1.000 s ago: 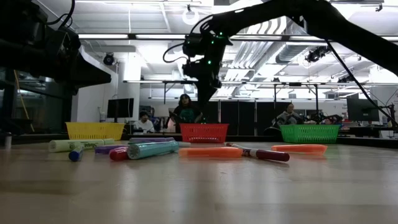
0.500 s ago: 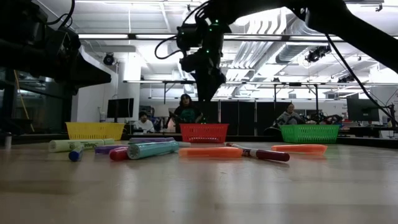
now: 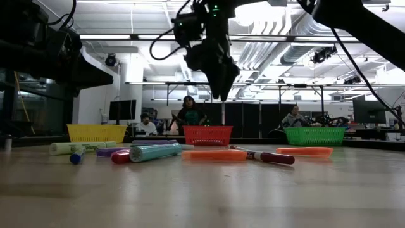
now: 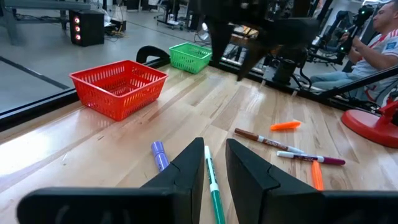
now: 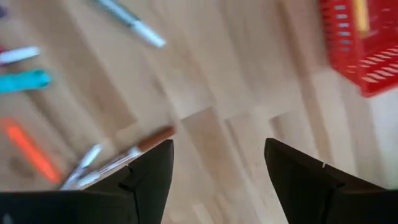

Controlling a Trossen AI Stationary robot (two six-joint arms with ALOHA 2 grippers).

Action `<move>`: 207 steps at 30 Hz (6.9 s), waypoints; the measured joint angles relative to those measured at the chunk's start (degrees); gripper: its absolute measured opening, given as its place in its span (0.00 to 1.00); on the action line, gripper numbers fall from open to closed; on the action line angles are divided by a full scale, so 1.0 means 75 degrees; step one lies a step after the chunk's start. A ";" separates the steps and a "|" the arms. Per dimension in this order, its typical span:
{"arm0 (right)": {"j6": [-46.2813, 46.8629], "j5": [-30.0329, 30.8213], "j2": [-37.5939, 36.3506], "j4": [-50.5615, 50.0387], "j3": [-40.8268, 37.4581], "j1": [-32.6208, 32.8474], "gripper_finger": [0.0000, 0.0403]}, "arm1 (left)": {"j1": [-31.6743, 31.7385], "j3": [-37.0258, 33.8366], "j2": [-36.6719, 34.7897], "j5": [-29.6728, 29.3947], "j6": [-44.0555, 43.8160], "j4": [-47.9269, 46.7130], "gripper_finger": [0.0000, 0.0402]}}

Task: Pick & Place Markers
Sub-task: Put the orange pen into the red bin

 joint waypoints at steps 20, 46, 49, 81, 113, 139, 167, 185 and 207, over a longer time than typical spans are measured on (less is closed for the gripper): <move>0.0577 -0.0727 -0.1264 0.2042 -0.2772 0.1179 0.60 | 0.0000 -0.0001 0.0001 -0.0003 0.0001 0.0000 0.16; 0.4278 -0.1004 -0.4165 0.5451 -0.9429 0.2044 0.60 | 0.0000 0.0001 -0.0001 -0.0003 0.0000 0.0000 0.16; 0.4379 -0.0853 -0.4163 0.5847 -0.9619 0.2150 0.60 | 0.0000 0.0001 -0.0002 -0.0003 0.0003 0.0000 0.16; 0.4786 0.0020 -0.3516 0.6554 -0.9892 0.2740 0.51 | 0.0000 0.0000 -0.0001 -0.0006 0.0001 0.0000 0.16; 0.4753 0.0060 -0.3380 0.6668 -0.9863 0.2711 0.09 | 0.0000 -0.0002 -0.0002 -0.0009 0.0000 0.0000 0.16; 0.4206 0.0391 -0.4517 0.6781 -0.9968 0.2690 0.08 | 0.0000 0.0001 0.0001 -0.0006 0.0003 0.0000 0.16; 0.4209 0.0744 -0.5768 0.8867 -0.9936 0.1957 0.08 | 0.0000 0.0000 0.0000 -0.0009 0.0002 0.0000 0.16; 0.2285 0.0795 -0.4310 0.8460 -0.7750 0.0566 0.09 | 0.0000 0.0001 0.0001 -0.0008 0.0003 0.0001 0.16; -0.1841 0.1248 -0.0806 0.4177 -0.1668 -0.1179 0.09 | 0.0000 -0.0001 -0.0002 -0.0009 0.0000 0.0000 0.16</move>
